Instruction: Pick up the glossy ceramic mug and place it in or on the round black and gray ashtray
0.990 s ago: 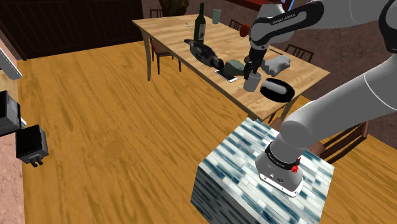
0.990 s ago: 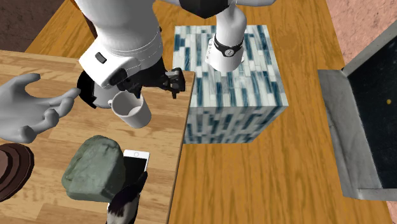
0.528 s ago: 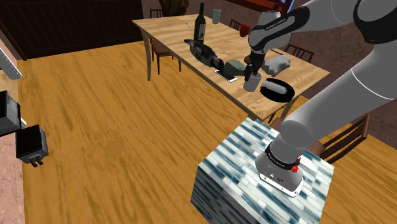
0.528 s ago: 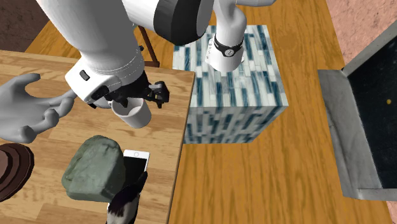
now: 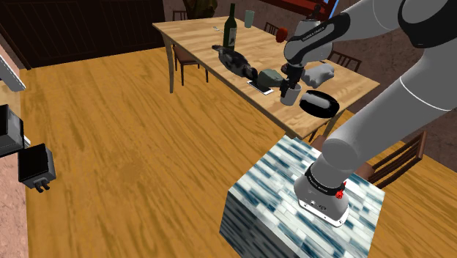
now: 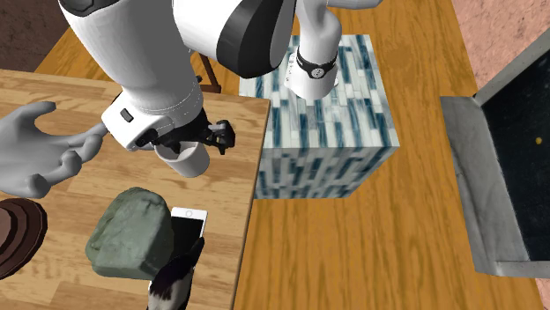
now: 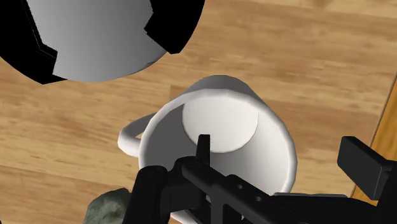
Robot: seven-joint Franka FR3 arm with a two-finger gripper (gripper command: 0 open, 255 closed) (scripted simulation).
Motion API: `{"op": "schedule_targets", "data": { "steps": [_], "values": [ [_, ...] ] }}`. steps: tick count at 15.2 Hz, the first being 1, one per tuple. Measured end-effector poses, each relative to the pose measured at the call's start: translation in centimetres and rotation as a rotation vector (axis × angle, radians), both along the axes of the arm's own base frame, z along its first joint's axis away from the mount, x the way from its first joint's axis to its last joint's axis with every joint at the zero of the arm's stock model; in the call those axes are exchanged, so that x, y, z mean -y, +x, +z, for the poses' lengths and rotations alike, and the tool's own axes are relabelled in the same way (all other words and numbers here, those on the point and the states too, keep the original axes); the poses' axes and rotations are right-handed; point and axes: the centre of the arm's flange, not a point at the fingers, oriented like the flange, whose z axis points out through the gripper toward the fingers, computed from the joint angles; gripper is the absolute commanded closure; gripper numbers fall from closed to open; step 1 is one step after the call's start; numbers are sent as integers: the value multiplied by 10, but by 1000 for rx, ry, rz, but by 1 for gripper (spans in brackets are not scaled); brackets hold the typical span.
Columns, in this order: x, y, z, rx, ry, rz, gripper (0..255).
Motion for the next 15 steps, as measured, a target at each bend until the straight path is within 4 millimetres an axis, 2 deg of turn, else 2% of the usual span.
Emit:
{"op": "schedule_targets", "data": {
  "steps": [2, 3, 13, 15],
  "values": [
    [0, 0, 0, 0, 0, 0, 0],
    [0, 0, 0, 0, 0, 0, 255],
    [0, 0, 0, 1, 0, 0, 255],
    [0, 0, 7, 0, 0, 0, 255]
  ]
}}
